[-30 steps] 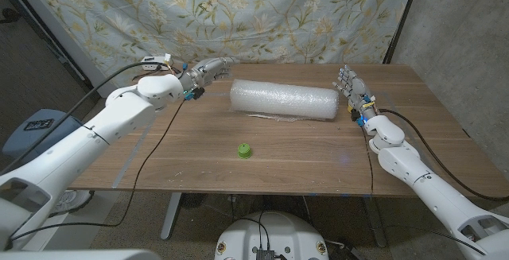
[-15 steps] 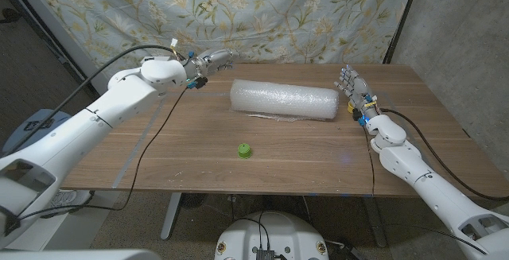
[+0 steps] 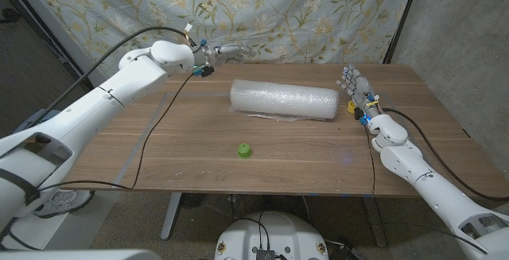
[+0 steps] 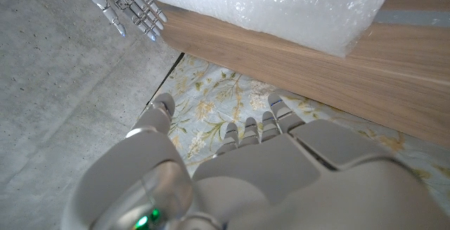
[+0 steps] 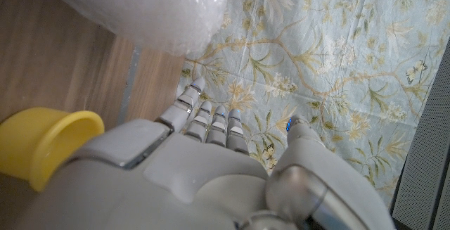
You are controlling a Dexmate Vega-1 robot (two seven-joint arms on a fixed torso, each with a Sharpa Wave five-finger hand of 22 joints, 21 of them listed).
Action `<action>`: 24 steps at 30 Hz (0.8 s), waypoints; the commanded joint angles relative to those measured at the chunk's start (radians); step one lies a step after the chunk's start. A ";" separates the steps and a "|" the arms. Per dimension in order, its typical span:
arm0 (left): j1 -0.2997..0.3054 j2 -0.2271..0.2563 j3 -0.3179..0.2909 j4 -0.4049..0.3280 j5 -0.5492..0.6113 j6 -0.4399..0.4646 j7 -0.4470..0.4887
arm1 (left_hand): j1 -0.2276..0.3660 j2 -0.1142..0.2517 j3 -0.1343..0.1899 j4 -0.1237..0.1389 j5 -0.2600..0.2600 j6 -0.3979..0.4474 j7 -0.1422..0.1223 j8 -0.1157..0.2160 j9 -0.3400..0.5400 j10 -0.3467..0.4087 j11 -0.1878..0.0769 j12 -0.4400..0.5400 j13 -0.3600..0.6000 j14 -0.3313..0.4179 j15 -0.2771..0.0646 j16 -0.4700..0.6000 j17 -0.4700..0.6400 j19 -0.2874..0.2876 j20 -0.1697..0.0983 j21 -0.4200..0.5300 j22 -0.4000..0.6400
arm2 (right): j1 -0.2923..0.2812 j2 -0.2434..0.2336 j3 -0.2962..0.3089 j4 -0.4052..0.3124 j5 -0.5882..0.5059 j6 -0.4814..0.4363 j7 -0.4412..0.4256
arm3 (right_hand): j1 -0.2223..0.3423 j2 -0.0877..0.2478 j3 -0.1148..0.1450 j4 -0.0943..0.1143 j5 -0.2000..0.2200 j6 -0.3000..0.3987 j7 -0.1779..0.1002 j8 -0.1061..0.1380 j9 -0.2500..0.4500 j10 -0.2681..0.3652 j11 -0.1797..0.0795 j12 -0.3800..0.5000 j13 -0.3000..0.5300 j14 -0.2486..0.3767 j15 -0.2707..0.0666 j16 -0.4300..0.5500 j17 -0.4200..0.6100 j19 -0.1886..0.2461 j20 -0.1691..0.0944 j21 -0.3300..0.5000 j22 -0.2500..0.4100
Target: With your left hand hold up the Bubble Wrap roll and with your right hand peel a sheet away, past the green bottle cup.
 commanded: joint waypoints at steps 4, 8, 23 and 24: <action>-0.128 -0.049 0.086 0.073 0.138 -0.038 -0.165 | 0.025 -0.014 -0.001 -0.012 -0.002 -0.026 0.003 -0.001 0.005 -0.020 0.000 -0.004 0.004 -0.026 0.001 -0.002 0.006 -0.021 0.001 -0.017 0.002 | -0.003 0.001 0.009 -0.003 0.000 0.011 -0.010 | -0.002 -0.001 0.002 -0.005 0.001 -0.006 0.002 0.002 0.006 -0.005 0.001 0.007 0.001 -0.002 0.001 0.003 0.000 -0.002 0.008 0.005 0.001; -0.150 -0.061 0.100 0.086 0.157 -0.038 -0.195 | 0.039 -0.025 -0.003 -0.015 -0.004 -0.034 0.009 0.002 0.005 -0.032 0.003 -0.004 0.004 -0.043 0.007 -0.003 0.006 -0.034 0.003 -0.028 0.002 | -0.008 0.000 0.012 -0.007 0.001 0.013 -0.013 | -0.002 -0.001 0.002 -0.006 0.002 -0.006 0.002 0.002 0.006 -0.008 0.002 0.006 0.001 -0.002 0.002 0.003 0.000 -0.003 0.008 0.005 0.001; -0.235 -0.107 0.170 0.131 0.240 -0.015 -0.301 | 0.108 -0.067 -0.009 -0.018 -0.025 -0.067 0.076 0.008 0.004 -0.069 0.015 -0.001 0.006 -0.080 0.015 0.003 0.007 -0.051 0.007 -0.053 0.002 | -0.007 -0.003 0.017 -0.005 -0.003 0.023 -0.013 | -0.004 -0.001 0.002 -0.009 0.001 -0.010 0.004 0.001 0.006 -0.011 0.010 0.006 0.001 -0.004 0.003 0.003 0.000 -0.004 0.008 0.005 0.001; -0.243 -0.111 0.177 0.137 0.247 -0.014 -0.311 | 0.117 -0.069 -0.008 -0.018 -0.026 -0.063 0.077 0.011 0.004 -0.062 0.016 0.004 0.006 -0.073 0.016 0.007 0.007 -0.042 0.010 -0.050 0.002 | -0.005 -0.004 0.017 -0.003 -0.004 0.024 -0.012 | -0.005 -0.001 0.002 -0.009 0.001 -0.010 0.004 0.001 0.006 -0.011 0.012 0.006 0.001 -0.005 0.003 0.003 0.000 -0.005 0.008 0.005 0.001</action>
